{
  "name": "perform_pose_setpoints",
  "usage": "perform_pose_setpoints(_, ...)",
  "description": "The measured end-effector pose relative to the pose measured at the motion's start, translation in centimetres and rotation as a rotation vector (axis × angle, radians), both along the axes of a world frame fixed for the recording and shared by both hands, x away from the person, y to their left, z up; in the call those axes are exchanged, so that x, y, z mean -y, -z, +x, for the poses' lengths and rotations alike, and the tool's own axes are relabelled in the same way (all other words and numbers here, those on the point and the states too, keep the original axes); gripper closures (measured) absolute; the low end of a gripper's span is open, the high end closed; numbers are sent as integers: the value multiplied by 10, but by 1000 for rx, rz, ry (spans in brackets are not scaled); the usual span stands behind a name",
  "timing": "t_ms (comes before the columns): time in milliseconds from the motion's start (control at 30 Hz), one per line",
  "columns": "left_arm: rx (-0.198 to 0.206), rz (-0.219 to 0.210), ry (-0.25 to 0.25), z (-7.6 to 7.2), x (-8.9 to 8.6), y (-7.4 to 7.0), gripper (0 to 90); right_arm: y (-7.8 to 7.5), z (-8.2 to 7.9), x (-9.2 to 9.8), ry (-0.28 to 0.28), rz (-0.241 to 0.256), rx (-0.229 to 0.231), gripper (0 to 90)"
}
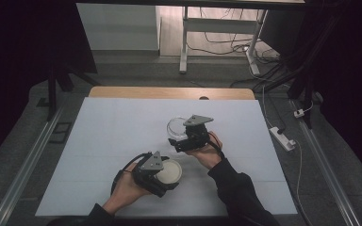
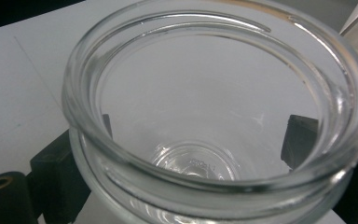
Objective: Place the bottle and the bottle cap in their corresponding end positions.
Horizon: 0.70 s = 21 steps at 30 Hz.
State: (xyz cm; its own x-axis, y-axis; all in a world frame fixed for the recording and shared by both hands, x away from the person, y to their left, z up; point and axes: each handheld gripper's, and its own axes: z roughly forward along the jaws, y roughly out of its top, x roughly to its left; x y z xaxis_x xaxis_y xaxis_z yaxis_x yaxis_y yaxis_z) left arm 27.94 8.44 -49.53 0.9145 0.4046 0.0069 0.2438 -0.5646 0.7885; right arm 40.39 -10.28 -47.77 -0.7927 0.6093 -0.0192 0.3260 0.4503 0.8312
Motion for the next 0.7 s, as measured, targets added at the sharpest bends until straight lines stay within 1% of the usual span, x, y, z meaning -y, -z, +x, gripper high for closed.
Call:
perform_pose_setpoints(100,-4,2,-1,2,3,4,82,1,3,-1,3,0,0,65)
perform_pose_setpoints(300,-1,19,-6,6,9,9,82,4,12,-4,16,-7,-1,65)
perform_pose_setpoints(500,-11,33,-10,12,13,17,82,6,24,-9,28,-6,1,65)
perform_pose_setpoints(567,-14,33,-14,13,15,19,81,6,25,-10,30,-7,1,65)
perform_pose_setpoints(633,-15,41,-13,15,17,22,81,7,30,-13,33,-8,2,65)
perform_pose_setpoints(700,-17,48,-11,16,19,24,81,7,32,-14,36,-9,0,65)
